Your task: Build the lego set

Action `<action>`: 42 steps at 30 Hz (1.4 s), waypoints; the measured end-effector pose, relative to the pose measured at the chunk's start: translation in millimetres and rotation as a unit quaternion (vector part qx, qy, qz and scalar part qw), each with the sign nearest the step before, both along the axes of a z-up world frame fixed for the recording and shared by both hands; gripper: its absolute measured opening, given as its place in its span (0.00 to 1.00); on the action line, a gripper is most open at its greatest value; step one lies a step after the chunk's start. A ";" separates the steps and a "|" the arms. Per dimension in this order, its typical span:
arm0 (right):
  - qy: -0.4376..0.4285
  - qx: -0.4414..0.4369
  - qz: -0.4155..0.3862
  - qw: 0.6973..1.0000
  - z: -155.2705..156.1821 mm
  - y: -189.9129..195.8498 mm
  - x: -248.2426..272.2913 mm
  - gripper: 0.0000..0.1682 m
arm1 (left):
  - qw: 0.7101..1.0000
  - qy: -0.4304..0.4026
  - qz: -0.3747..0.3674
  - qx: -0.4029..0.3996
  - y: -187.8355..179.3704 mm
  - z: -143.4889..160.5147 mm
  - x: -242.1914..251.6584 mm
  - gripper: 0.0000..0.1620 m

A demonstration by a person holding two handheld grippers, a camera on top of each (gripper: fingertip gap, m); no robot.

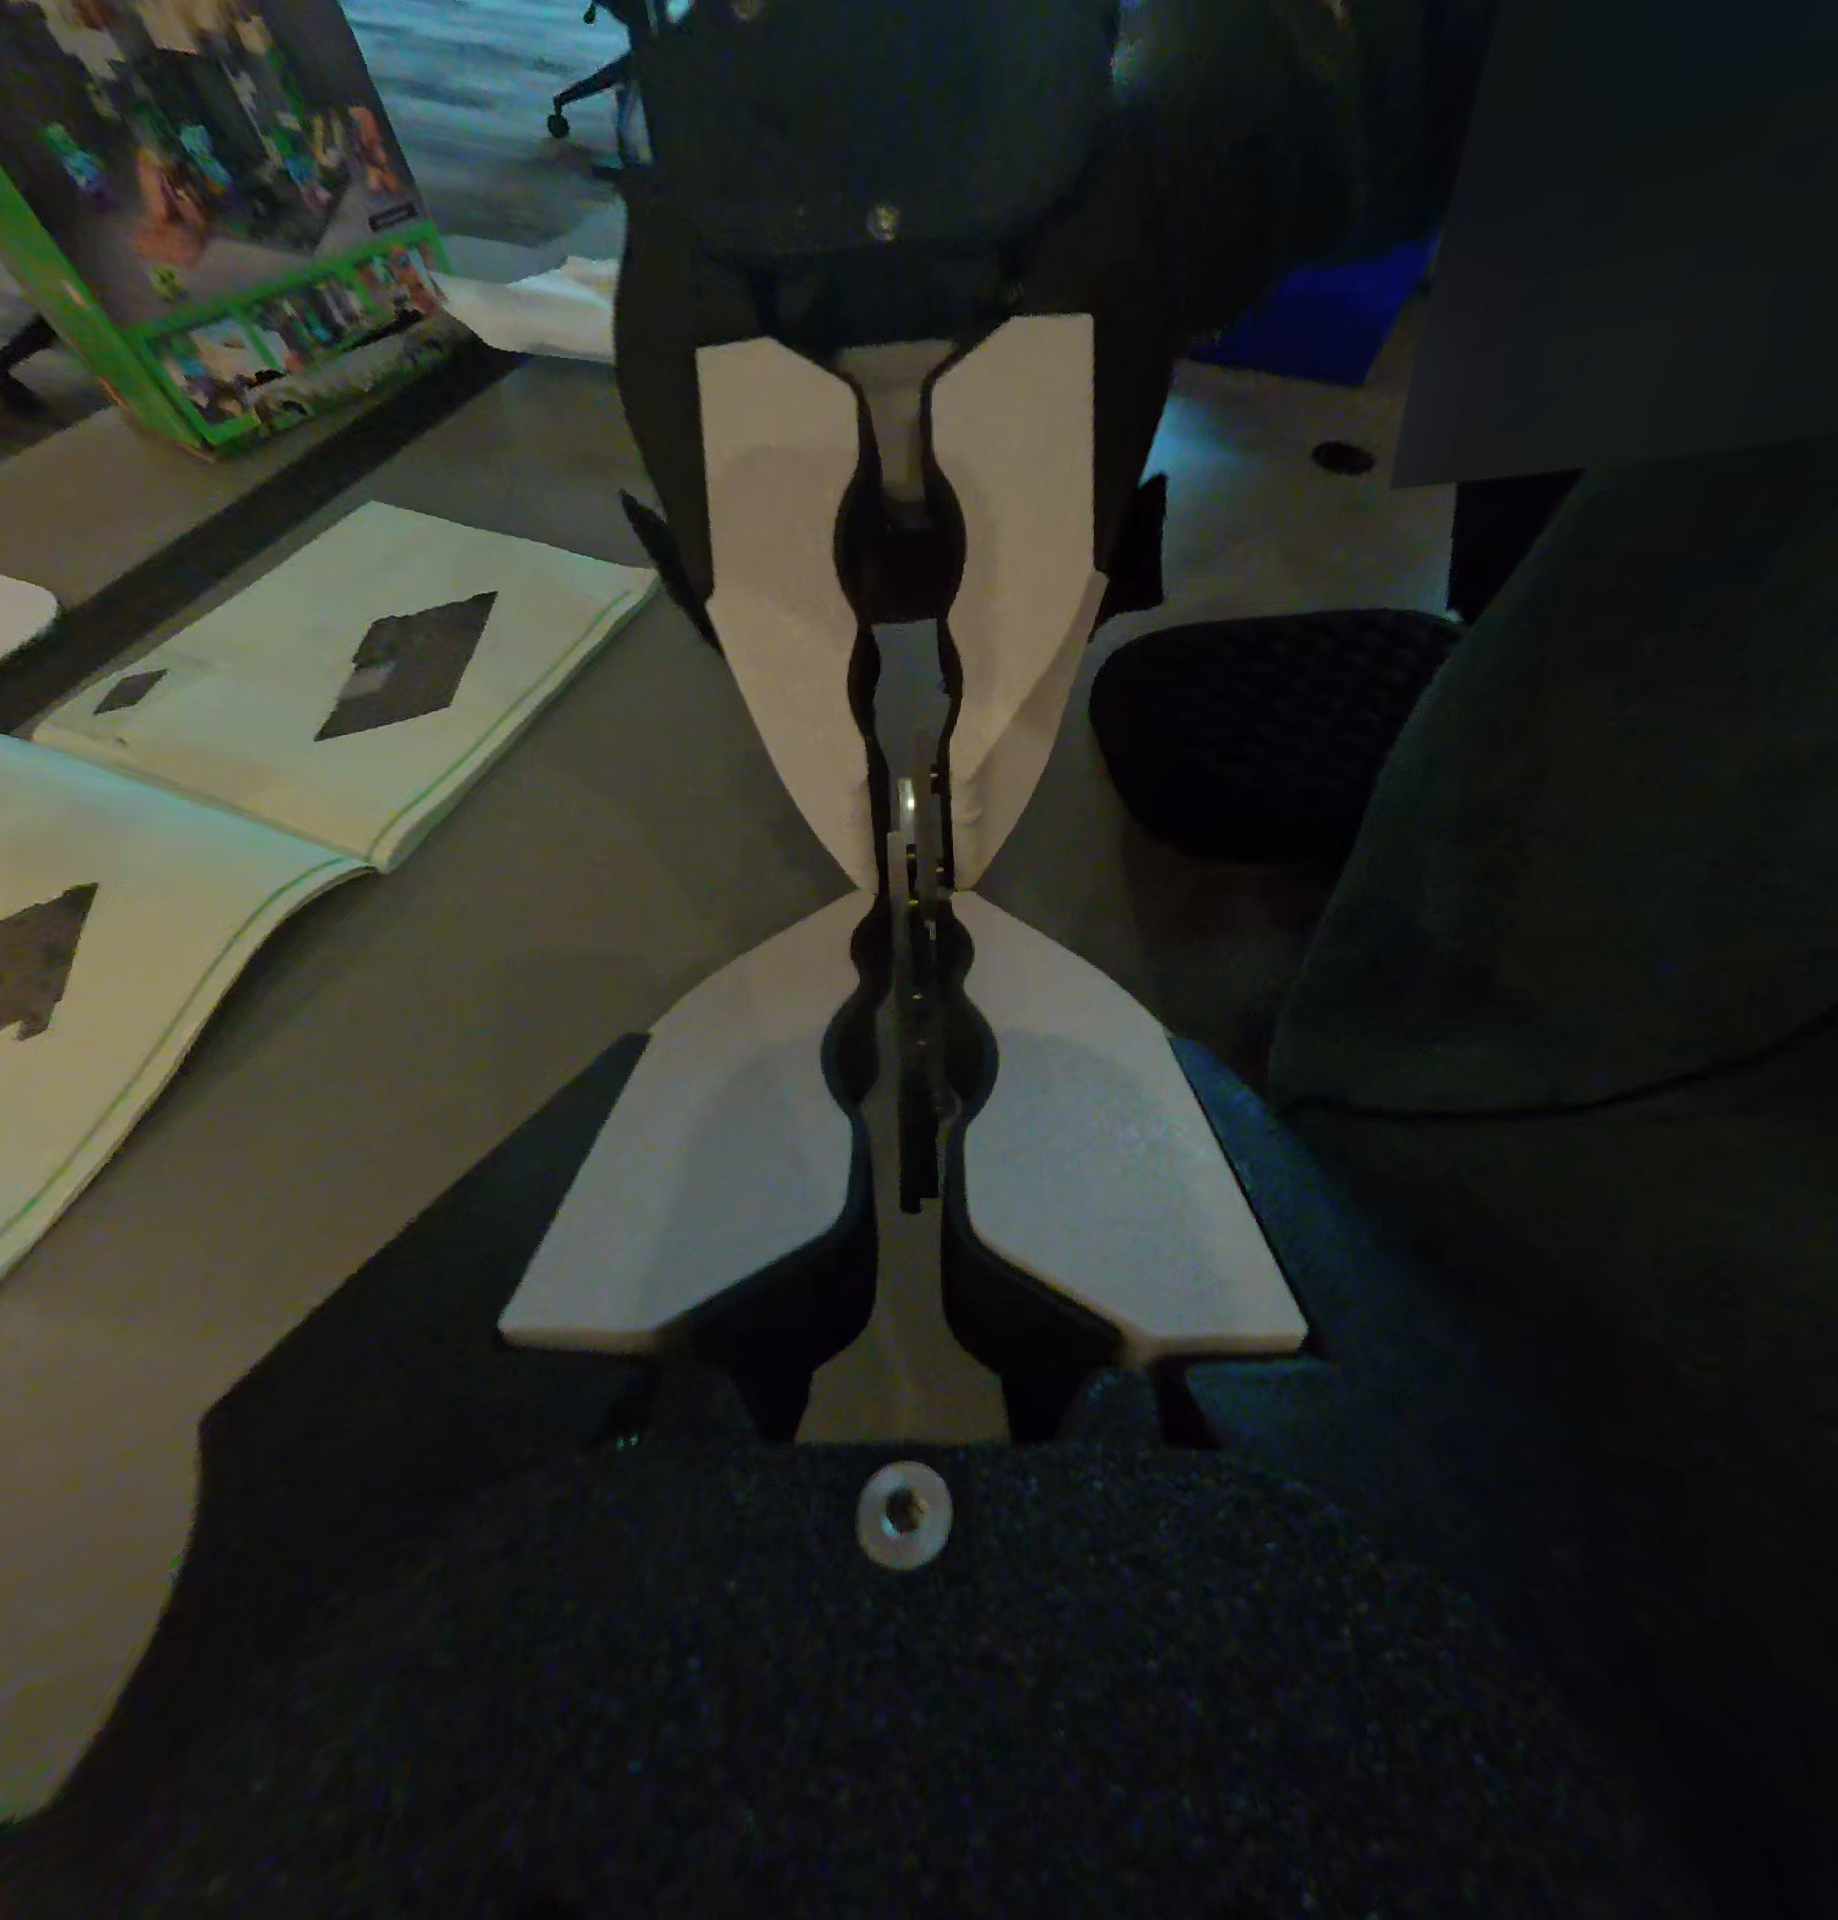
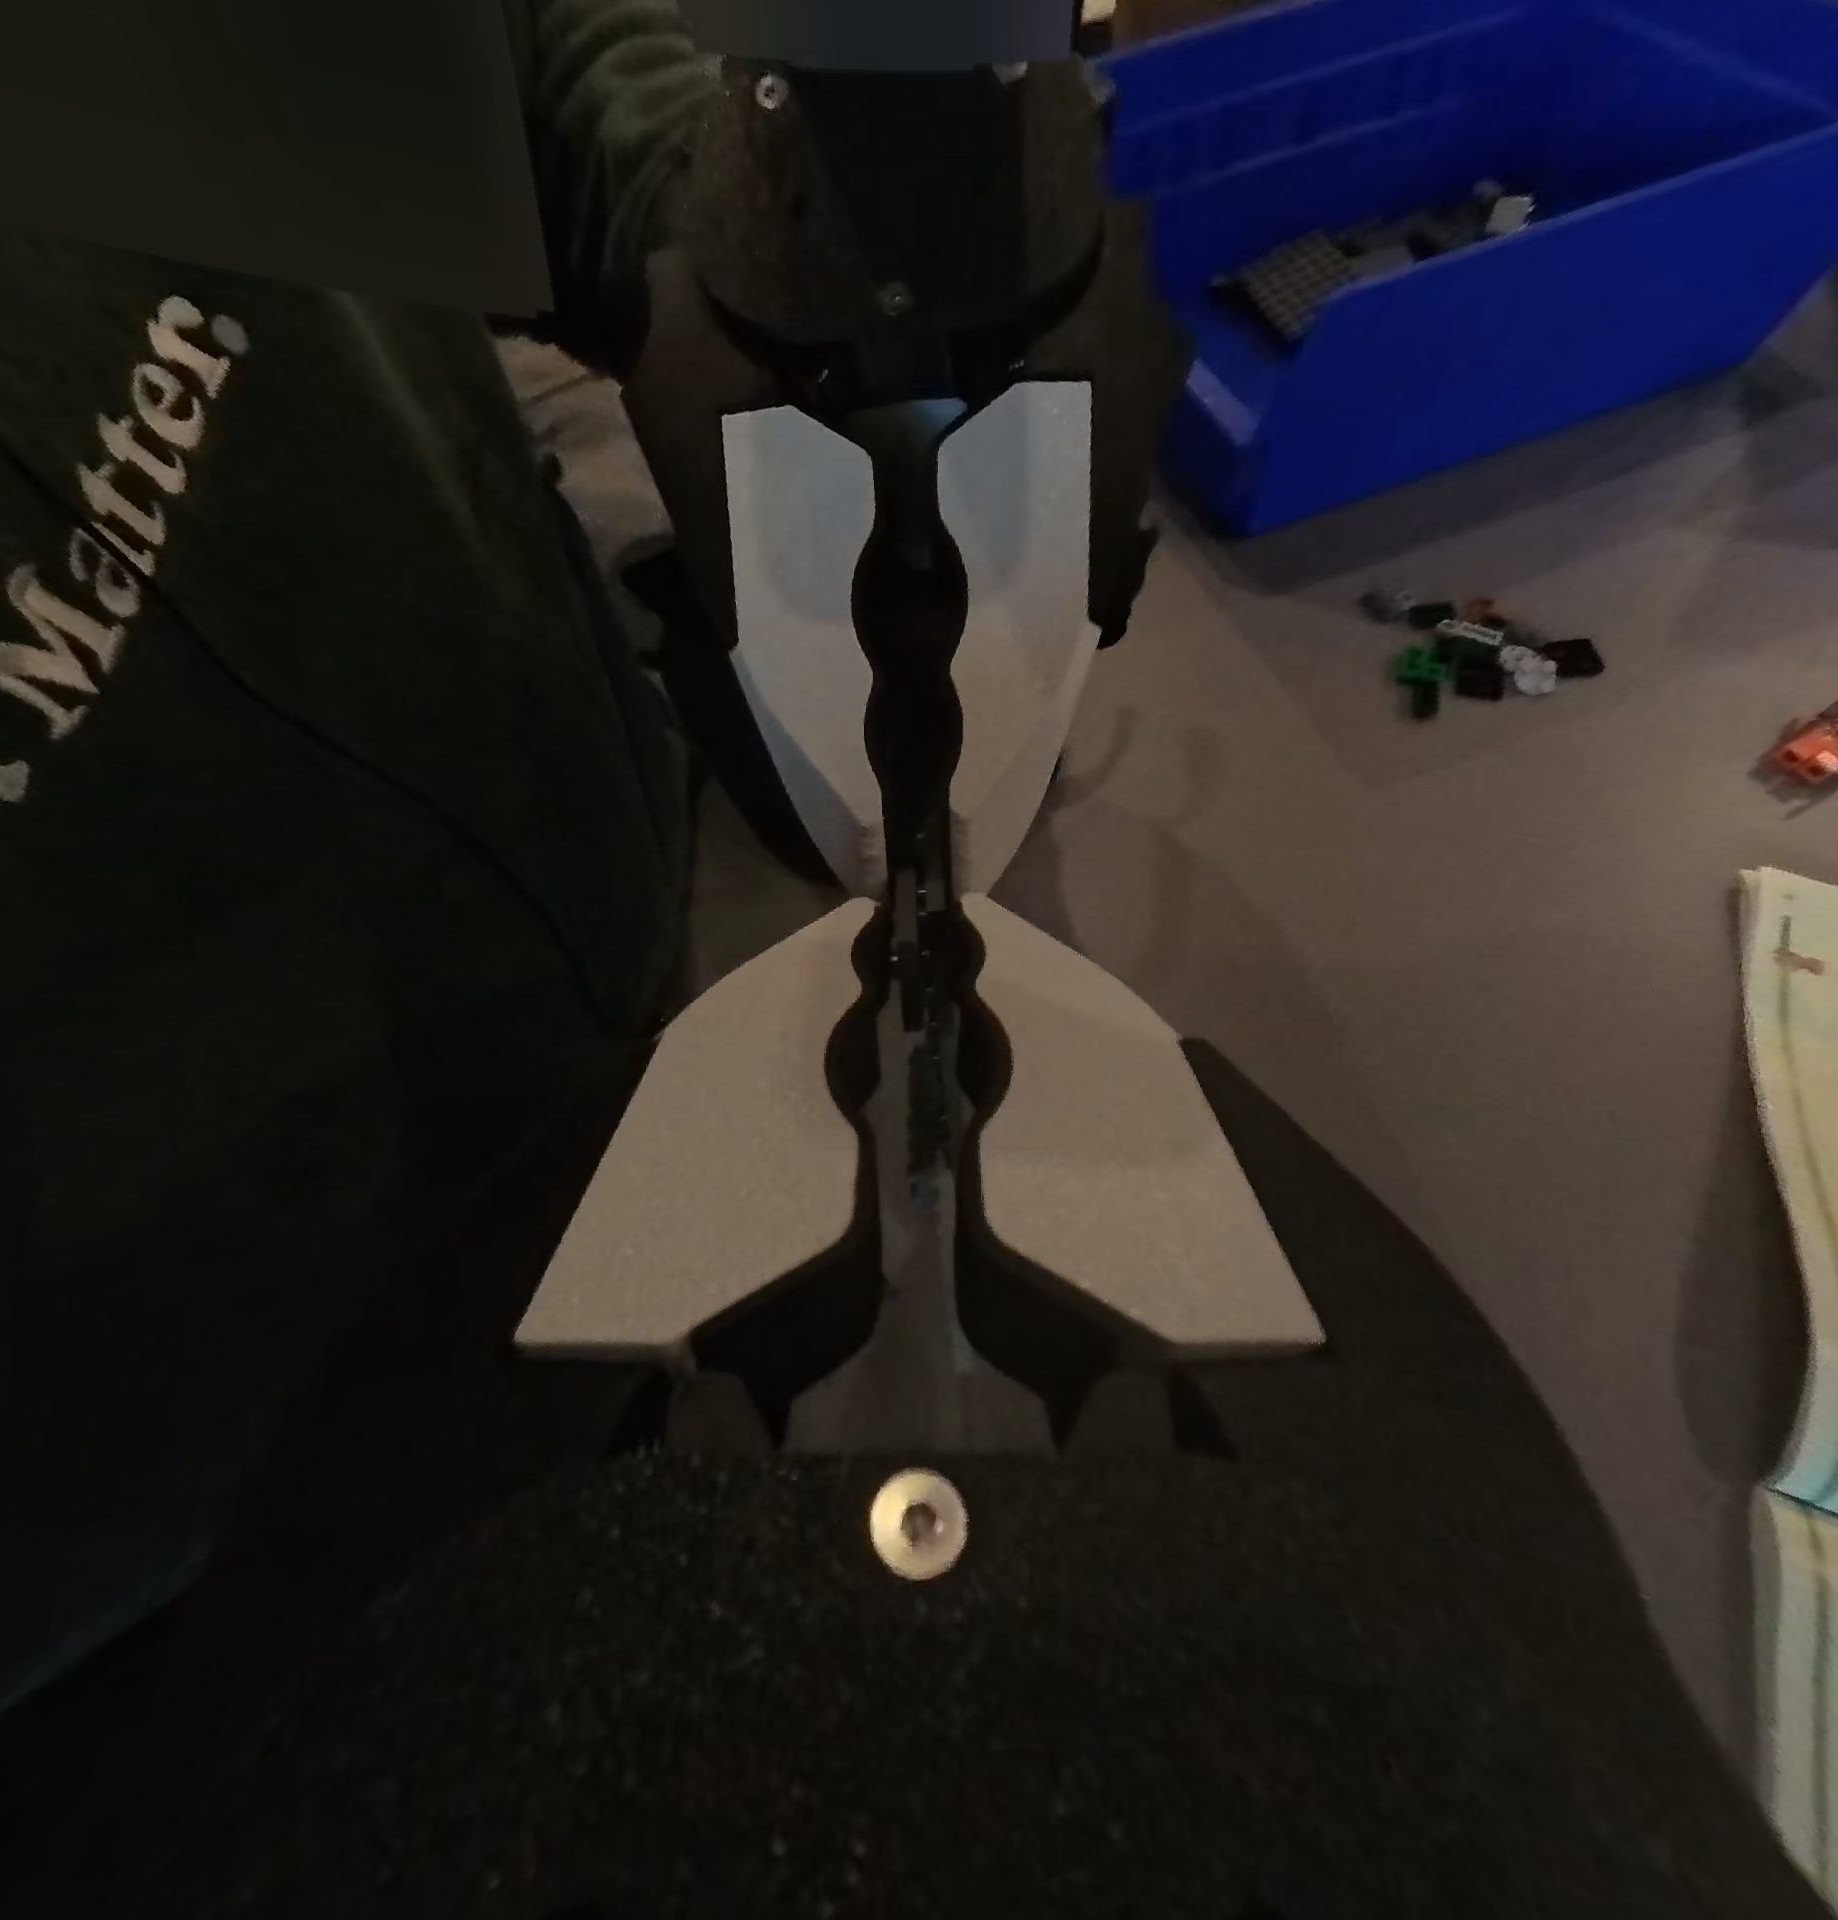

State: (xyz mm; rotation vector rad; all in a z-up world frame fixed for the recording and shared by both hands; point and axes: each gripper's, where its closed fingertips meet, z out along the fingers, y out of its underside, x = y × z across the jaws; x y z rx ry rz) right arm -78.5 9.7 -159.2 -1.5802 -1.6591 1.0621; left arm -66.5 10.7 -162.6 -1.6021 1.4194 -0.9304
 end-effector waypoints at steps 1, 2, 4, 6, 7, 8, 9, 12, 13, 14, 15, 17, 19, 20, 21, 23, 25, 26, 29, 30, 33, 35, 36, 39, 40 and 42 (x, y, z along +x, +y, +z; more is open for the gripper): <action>0.007 -0.005 -0.006 1.000 -1.1 1.6 0.3 0.05 | 1.000 -0.003 0.003 -0.006 0.7 -0.6 0.3 0.05; 0.016 -0.013 -0.011 1.000 -2.4 3.0 0.5 0.05 | 1.000 -0.007 0.005 -0.009 1.8 -1.5 0.5 0.05; 0.030 -0.026 -0.020 0.999 -5.8 4.1 0.6 0.05 | 1.000 -0.015 0.007 -0.019 2.4 -4.3 0.1 0.05; 0.041 -0.028 -0.024 0.998 -7.3 5.2 0.1 0.05 | 0.999 -0.025 0.014 -0.028 3.0 -6.1 -0.4 0.05; 0.046 -0.027 -0.026 0.998 -7.7 6.0 -0.7 0.05 | 0.999 -0.030 0.019 -0.032 3.6 -6.7 -0.8 0.05; 0.054 -0.029 -0.026 0.998 -7.4 6.5 -1.4 0.05 | 0.998 -0.037 0.023 -0.038 4.2 -6.8 -1.3 0.05; 0.062 -0.036 -0.023 0.997 -7.3 6.9 -1.8 0.05 | 0.998 -0.045 0.026 -0.048 4.1 -6.5 -1.8 0.06; 0.080 -0.054 -0.012 0.995 -7.2 7.9 -2.8 0.05 | 0.993 -0.076 0.043 -0.081 4.8 -5.1 -1.9 0.05; 0.083 -0.057 -0.010 0.995 -6.8 8.3 -3.2 0.05 | 0.992 -0.085 0.052 -0.082 5.6 -5.6 -2.2 0.05; 0.088 -0.060 -0.009 0.994 -5.7 8.4 -3.7 0.05 | 0.990 -0.096 0.061 -0.082 6.8 -5.0 -2.7 0.05; 0.094 -0.062 -0.006 0.994 -4.3 8.1 -4.1 0.05 | 0.988 -0.106 0.067 -0.087 7.1 -4.0 -3.5 0.05; 0.110 -0.061 -0.004 0.992 -1.4 8.4 -4.2 0.05 | 0.986 -0.122 0.077 -0.089 8.1 -1.4 -5.2 0.05; 0.113 -0.044 -0.002 0.993 -2.9 9.9 -6.0 0.05 | 0.986 -0.121 0.088 -0.074 9.4 -1.9 -6.7 0.05; 0.111 -0.034 -0.001 0.993 -4.8 10.2 -6.7 0.06 | 0.987 -0.115 0.089 -0.069 9.4 -3.7 -7.1 0.05; 0.110 -0.026 0.001 0.994 -6.0 10.2 -7.2 0.06 | 0.988 -0.107 0.089 -0.067 9.2 -5.3 -7.6 0.05; 0.109 -0.017 0.004 0.994 -5.5 9.9 -8.2 0.06 | 0.990 -0.096 0.086 -0.051 8.6 -4.9 -8.6 0.04; 0.098 -0.003 0.008 0.995 -6.2 9.6 -8.8 0.06 | 0.993 -0.082 0.076 -0.039 7.7 -5.2 -9.4 0.04; 0.095 0.001 0.009 0.995 -5.7 9.7 -9.1 0.06 | 0.993 -0.080 0.073 -0.039 7.9 -5.0 -9.8 0.04; 0.100 -0.012 0.004 0.995 -1.9 10.3 -10.0 0.05 | 0.992 -0.090 0.068 -0.051 8.4 -1.4 -10.6 0.05; 0.105 -0.016 0.001 0.994 -0.4 10.4 -10.5 0.05 | 0.992 -0.094 0.067 -0.051 8.8 0.4 -11.0 0.05; 0.118 -0.024 -0.007 0.993 3.1 10.5 -10.7 0.05 | 0.991 -0.110 0.066 -0.048 8.9 5.3 -12.5 0.06; 0.128 -0.030 -0.012 0.991 4.8 11.1 -9.7 0.05 | 0.991 -0.112 0.063 -0.047 7.9 5.5 -13.9 0.09; 0.134 -0.034 -0.013 0.990 5.8 11.1 -9.2 0.05 | 0.991 -0.112 0.064 -0.043 8.0 5.0 -15.0 0.10; 0.146 -0.037 -0.013 0.989 7.8 9.8 -8.2 0.05 | 0.990 -0.119 0.065 -0.047 8.0 4.8 -15.6 0.09; 0.152 -0.041 -0.012 0.987 9.4 9.0 -8.2 0.05 | 0.989 -0.122 0.066 -0.046 8.7 4.9 -15.4 0.08; 0.159 -0.038 -0.012 0.987 11.0 8.9 -7.9 0.05 | 0.988 -0.130 0.063 -0.052 8.0 6.3 -14.3 0.04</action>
